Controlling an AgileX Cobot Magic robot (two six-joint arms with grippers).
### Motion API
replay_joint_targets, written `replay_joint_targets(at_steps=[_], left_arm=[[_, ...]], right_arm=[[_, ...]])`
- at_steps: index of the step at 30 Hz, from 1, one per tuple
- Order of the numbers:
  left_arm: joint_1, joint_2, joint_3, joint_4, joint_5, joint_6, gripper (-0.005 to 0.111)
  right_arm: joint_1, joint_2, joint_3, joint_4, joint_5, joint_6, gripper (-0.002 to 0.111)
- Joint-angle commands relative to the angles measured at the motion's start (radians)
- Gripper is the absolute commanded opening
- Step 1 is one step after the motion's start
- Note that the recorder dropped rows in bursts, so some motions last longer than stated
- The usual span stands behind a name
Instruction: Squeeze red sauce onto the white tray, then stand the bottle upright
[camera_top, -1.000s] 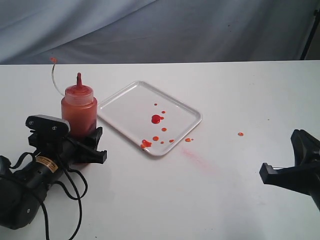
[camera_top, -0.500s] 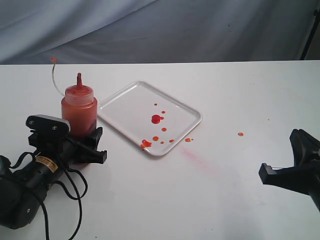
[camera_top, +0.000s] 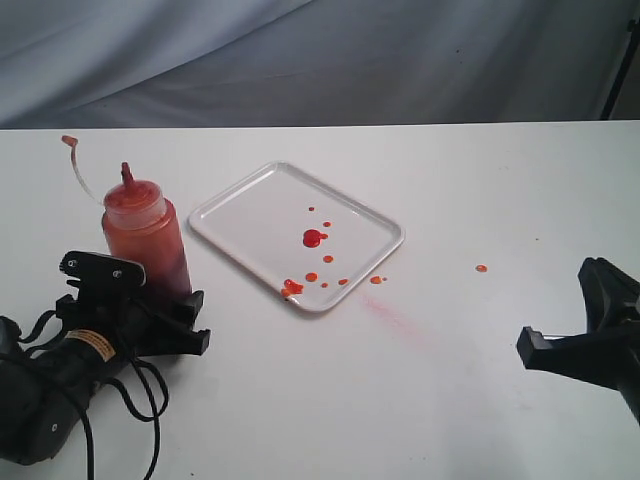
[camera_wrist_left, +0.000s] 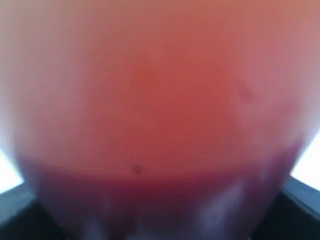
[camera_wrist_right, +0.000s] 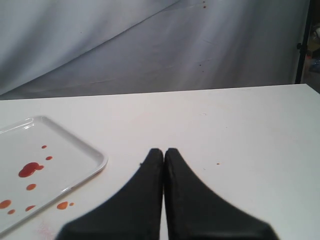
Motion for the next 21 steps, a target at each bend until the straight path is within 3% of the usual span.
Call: replay_joint_targets(at_steps=[1,18,21], left_arm=[[-0.005,0.000,0.003,-0.005,0.039,0.007,0.072],[-0.005,0.000,0.003,-0.001,0.020,0.009,0.072],[-0.005,0.000,0.003,0.017,0.020,0.024,0.081]], right_arm=[[-0.003,-0.006,0.006,-0.017,-0.010,-0.011,0.000],[-0.003,-0.006,0.006,-0.017,-0.010,-0.011,0.000],[-0.003,-0.006,0.006,-0.017,-0.010,-0.011,0.000]])
